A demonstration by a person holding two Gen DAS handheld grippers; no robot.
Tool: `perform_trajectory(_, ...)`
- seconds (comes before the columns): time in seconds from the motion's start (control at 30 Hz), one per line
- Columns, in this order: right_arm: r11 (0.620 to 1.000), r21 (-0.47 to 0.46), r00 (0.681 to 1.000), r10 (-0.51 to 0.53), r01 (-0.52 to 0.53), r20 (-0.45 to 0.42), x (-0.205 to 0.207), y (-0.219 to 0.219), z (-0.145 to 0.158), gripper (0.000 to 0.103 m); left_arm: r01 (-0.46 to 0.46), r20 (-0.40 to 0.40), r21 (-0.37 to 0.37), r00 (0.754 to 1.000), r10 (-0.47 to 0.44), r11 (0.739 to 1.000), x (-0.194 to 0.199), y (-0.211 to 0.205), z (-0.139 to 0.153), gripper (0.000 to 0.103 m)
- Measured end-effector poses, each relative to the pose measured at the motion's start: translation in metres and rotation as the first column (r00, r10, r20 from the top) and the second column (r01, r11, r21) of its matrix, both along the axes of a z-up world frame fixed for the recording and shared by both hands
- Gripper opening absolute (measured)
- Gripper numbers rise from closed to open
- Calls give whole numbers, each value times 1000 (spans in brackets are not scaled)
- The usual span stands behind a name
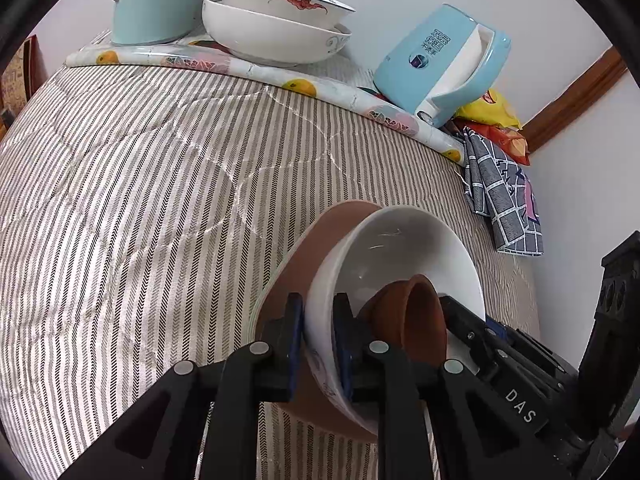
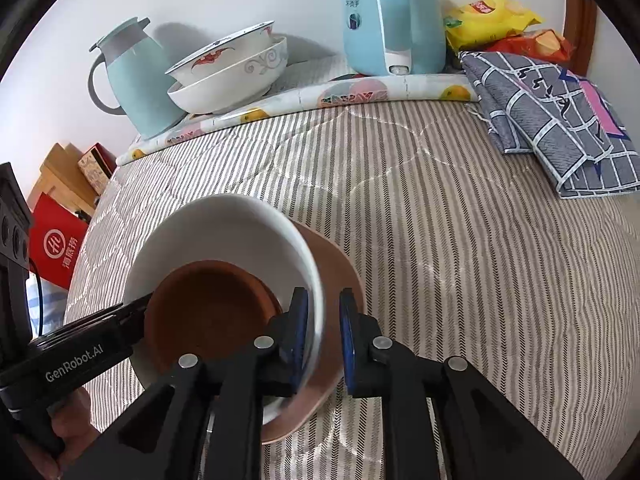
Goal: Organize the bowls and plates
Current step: 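Lower the white bowl onto the pink plate and open both grippers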
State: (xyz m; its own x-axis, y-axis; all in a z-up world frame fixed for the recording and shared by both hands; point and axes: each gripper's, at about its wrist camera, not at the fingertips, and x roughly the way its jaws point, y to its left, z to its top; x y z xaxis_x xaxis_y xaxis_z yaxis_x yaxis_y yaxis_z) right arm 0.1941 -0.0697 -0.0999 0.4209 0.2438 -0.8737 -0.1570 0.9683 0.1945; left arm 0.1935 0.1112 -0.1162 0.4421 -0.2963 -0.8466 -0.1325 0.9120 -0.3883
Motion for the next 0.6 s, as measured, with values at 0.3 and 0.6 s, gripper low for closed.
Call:
perform_trajectory(0.3, 1000, 10, 1000, 4, -4, 9, -10, -4, 7, 16, -5, 24, 19, 1000, 5, 1000, -9, 4, 14, 27)
perform_trajectory(0.6, 999, -22, 998, 35, -34, 52, -30, -5, 22, 21, -7, 48, 52, 999, 5, 999, -26, -1, 28, 38)
